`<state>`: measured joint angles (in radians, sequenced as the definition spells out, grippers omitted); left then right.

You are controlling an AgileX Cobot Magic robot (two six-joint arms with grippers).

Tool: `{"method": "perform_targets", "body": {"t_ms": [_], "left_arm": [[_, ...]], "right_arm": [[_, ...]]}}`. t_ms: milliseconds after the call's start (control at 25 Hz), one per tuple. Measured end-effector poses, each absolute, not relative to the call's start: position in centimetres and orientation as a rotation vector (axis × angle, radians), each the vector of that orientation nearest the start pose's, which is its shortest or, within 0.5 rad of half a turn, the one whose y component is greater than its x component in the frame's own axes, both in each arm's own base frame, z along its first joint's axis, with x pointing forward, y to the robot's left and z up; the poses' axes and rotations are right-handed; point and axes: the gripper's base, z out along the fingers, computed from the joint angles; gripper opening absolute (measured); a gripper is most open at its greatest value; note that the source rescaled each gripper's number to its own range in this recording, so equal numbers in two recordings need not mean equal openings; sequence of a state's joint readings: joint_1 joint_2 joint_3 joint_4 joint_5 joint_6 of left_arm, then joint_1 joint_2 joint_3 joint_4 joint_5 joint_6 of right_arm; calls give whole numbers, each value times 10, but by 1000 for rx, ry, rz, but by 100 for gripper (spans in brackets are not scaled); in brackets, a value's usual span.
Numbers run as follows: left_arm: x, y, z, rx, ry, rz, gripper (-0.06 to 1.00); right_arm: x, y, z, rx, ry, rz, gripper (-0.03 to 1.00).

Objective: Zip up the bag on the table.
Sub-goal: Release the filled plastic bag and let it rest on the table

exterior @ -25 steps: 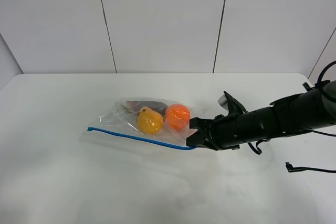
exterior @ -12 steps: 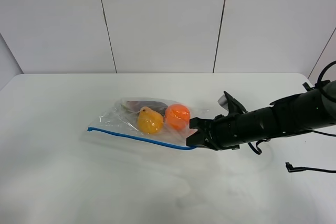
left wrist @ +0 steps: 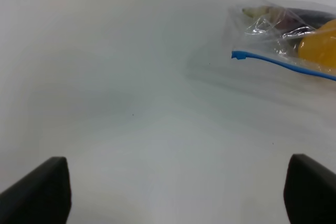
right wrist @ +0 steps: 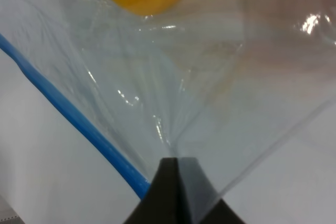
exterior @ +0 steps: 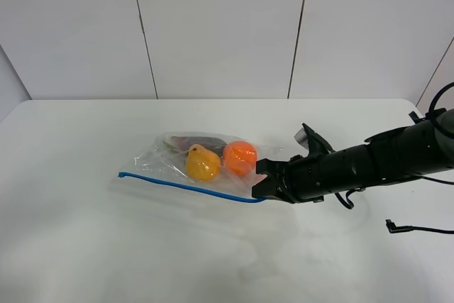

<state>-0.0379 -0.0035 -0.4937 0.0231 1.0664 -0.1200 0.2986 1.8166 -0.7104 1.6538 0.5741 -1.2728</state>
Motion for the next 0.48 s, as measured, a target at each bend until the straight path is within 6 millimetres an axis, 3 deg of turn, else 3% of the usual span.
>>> {"method": "perform_targets", "body": {"t_ms": [360,400,480], "left_arm": [[-5,2,275,-85,2052,-70,96],[-5,2,275,-85,2052,-70,96],[-5,2,275,-85,2052,-70,96]], "right_arm": [[272,135,123,-110,2600,992,2],[272,135,123,-110,2600,992,6],[272,135,123,-113,2600,992,26]]}}
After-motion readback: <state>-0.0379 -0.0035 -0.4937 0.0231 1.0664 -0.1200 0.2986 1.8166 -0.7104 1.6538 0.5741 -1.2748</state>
